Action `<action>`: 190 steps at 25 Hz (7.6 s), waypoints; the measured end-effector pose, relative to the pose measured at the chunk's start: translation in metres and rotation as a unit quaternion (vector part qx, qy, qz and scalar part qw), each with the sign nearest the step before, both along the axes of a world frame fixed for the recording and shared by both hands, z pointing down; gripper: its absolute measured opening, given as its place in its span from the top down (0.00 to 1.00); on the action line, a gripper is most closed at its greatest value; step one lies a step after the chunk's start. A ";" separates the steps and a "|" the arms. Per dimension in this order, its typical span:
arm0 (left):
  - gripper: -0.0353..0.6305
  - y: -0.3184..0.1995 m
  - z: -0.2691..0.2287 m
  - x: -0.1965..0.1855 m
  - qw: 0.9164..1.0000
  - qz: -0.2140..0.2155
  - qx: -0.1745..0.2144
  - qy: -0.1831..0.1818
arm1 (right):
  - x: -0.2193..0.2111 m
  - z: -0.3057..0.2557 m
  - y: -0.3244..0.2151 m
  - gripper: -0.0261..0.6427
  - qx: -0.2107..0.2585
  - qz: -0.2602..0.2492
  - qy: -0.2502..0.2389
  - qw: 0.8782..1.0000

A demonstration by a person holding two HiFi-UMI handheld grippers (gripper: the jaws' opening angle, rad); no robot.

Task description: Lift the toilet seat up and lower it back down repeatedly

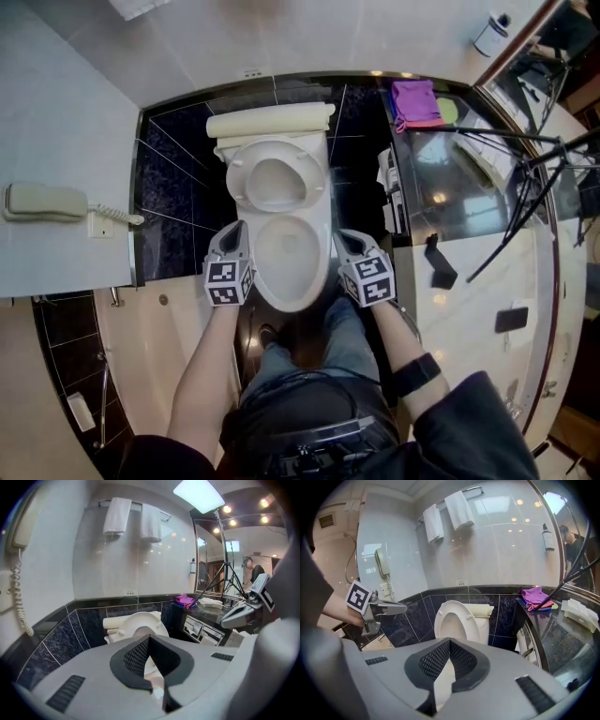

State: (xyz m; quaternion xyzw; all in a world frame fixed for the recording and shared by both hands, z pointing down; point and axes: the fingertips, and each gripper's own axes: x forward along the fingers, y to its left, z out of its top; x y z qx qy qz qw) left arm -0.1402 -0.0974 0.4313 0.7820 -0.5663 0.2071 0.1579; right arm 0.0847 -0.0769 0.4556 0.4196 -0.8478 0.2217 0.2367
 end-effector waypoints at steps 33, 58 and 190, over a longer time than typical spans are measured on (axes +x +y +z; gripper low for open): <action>0.95 0.176 -0.083 -0.046 0.998 0.028 0.045 0.030 | 0.002 -0.066 0.134 0.94 0.045 0.048 0.040 0.997; 0.95 0.118 -0.062 -0.047 0.999 -0.001 0.020 0.039 | -0.005 -0.062 0.042 0.83 0.091 -0.032 0.167 0.981; 0.95 0.307 0.455 0.025 0.955 0.096 -0.281 0.012 | -0.052 0.334 0.173 0.94 0.114 -0.255 0.350 0.894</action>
